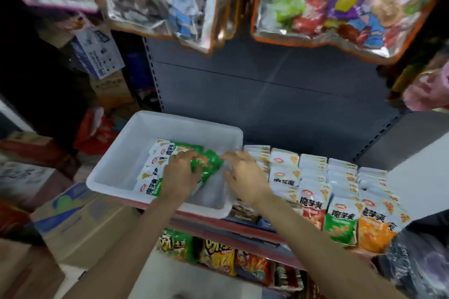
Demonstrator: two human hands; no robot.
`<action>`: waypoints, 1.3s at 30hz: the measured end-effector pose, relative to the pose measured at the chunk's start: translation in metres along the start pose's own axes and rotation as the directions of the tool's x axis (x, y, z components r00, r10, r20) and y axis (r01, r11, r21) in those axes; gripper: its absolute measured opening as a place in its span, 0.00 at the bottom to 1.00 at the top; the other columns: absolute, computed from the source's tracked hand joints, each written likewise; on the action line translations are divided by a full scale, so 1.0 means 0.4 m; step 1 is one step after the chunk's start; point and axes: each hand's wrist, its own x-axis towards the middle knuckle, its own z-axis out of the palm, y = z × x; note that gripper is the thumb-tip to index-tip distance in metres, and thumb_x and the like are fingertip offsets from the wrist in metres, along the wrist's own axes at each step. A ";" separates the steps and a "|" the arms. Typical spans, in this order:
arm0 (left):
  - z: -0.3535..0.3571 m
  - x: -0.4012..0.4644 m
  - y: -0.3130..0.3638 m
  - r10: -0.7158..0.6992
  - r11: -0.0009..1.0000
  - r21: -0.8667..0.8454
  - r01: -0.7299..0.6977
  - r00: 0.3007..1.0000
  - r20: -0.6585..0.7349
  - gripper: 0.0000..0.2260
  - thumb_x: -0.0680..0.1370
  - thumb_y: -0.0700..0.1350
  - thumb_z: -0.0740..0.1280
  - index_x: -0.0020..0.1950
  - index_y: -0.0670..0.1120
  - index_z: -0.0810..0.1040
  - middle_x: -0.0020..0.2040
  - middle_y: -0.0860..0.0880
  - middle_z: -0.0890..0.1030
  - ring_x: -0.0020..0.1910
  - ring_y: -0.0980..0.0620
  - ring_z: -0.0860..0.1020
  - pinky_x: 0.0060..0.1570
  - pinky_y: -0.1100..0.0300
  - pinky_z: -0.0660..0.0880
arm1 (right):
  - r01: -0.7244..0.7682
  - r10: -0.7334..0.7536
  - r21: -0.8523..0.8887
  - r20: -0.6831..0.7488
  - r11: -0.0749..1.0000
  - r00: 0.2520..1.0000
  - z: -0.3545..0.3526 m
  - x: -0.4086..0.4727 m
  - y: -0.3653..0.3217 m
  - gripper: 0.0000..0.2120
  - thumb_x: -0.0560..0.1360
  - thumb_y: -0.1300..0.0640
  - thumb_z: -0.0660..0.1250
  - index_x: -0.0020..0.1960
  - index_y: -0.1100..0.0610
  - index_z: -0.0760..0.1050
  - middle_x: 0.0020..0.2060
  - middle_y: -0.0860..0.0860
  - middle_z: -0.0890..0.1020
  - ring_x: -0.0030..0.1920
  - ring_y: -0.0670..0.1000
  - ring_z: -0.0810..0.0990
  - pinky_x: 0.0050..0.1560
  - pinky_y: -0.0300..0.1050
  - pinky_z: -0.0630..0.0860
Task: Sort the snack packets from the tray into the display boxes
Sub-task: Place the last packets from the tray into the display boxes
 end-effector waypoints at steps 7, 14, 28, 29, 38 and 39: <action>-0.060 0.079 -0.250 -0.371 0.902 0.343 0.262 0.877 0.306 0.17 0.78 0.47 0.62 0.64 0.40 0.70 0.61 0.40 0.72 0.61 0.41 0.71 0.57 0.51 0.71 | -0.074 0.084 -0.042 0.345 0.996 0.935 0.199 0.142 -0.098 0.25 0.78 0.60 0.61 0.74 0.56 0.61 0.73 0.53 0.63 0.73 0.54 0.60 0.71 0.48 0.62; -0.036 0.142 -0.383 -0.409 0.900 0.355 0.255 0.777 0.479 0.13 0.78 0.44 0.61 0.60 0.39 0.72 0.58 0.40 0.76 0.57 0.41 0.75 0.57 0.52 0.73 | -0.047 0.193 -0.276 0.531 0.960 0.825 0.335 0.227 -0.085 0.33 0.79 0.53 0.59 0.77 0.51 0.44 0.77 0.48 0.44 0.77 0.52 0.46 0.75 0.50 0.55; -0.085 0.179 -0.378 -0.297 0.948 0.211 0.238 0.899 0.323 0.06 0.78 0.38 0.63 0.53 0.39 0.76 0.50 0.43 0.79 0.52 0.44 0.78 0.43 0.57 0.71 | -0.164 0.335 -0.332 0.568 0.929 0.752 0.357 0.249 -0.101 0.27 0.81 0.51 0.56 0.76 0.45 0.51 0.77 0.44 0.43 0.75 0.55 0.57 0.72 0.61 0.57; -0.099 0.176 -0.374 -0.231 0.967 0.179 0.183 0.926 0.297 0.08 0.79 0.39 0.62 0.56 0.38 0.77 0.52 0.42 0.79 0.53 0.44 0.78 0.45 0.58 0.71 | -0.168 0.326 -0.312 0.573 0.935 0.752 0.358 0.251 -0.098 0.26 0.81 0.51 0.56 0.76 0.46 0.52 0.77 0.44 0.44 0.75 0.54 0.56 0.73 0.60 0.58; -0.207 0.145 -0.300 0.180 0.978 -0.131 -0.165 0.977 0.114 0.07 0.81 0.42 0.61 0.50 0.42 0.78 0.39 0.42 0.81 0.40 0.43 0.77 0.38 0.53 0.72 | -0.186 0.084 0.429 0.247 0.884 0.965 0.252 0.257 -0.141 0.21 0.76 0.56 0.67 0.68 0.55 0.70 0.64 0.53 0.76 0.61 0.49 0.75 0.65 0.47 0.69; -0.213 0.142 -0.273 0.216 0.967 -0.162 -0.197 0.970 0.108 0.08 0.80 0.44 0.60 0.49 0.42 0.78 0.39 0.44 0.81 0.39 0.45 0.77 0.39 0.53 0.72 | -0.142 0.060 0.463 0.188 0.875 0.980 0.234 0.253 -0.143 0.14 0.76 0.57 0.67 0.61 0.57 0.76 0.55 0.54 0.81 0.53 0.47 0.77 0.57 0.46 0.73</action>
